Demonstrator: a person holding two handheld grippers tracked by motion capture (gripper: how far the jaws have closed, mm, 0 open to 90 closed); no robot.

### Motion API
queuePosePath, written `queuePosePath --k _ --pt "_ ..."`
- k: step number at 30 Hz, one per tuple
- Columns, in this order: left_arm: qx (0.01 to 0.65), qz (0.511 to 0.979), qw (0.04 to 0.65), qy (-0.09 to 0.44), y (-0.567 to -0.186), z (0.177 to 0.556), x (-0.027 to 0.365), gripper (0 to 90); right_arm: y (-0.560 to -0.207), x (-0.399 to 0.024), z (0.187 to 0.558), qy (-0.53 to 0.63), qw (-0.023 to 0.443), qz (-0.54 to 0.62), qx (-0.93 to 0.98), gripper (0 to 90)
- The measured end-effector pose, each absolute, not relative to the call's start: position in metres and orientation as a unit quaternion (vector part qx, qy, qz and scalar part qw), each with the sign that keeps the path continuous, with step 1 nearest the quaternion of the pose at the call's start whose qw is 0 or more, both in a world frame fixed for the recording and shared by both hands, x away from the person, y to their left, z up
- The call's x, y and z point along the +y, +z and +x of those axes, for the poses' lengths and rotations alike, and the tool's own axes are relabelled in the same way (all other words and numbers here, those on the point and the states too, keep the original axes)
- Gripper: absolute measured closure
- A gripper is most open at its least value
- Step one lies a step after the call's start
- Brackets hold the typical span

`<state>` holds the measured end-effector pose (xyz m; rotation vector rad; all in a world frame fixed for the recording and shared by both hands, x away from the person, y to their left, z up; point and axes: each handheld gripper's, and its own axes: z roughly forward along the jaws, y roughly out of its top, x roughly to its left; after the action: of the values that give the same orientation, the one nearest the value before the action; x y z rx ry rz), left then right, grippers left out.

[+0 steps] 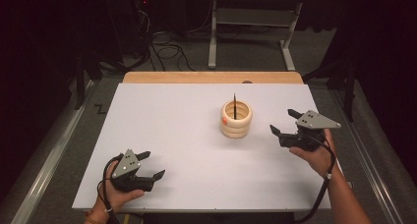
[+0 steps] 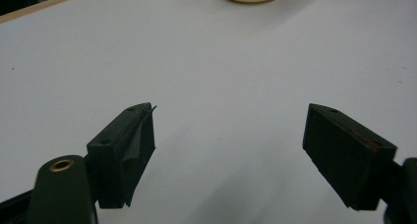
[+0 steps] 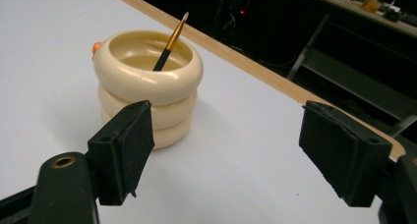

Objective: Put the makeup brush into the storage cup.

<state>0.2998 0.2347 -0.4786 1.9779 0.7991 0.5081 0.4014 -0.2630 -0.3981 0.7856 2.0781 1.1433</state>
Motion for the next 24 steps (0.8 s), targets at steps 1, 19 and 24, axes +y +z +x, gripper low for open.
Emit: queuePosePath --k 1,19,24 --pt "0.324 0.803 0.456 0.207 -0.478 0.300 0.235 20.7 -0.400 -0.264 0.400 0.433 0.319 0.295 0.790 21.8" --pt "0.324 0.803 0.457 0.206 -0.478 0.300 0.235 20.7 -0.421 -0.278 0.379 0.423 0.310 0.293 0.799 22.2" --pt "0.324 0.802 0.458 0.207 -0.478 0.300 0.236 20.7 -0.426 -0.282 0.374 0.413 0.308 0.289 0.807 22.2"
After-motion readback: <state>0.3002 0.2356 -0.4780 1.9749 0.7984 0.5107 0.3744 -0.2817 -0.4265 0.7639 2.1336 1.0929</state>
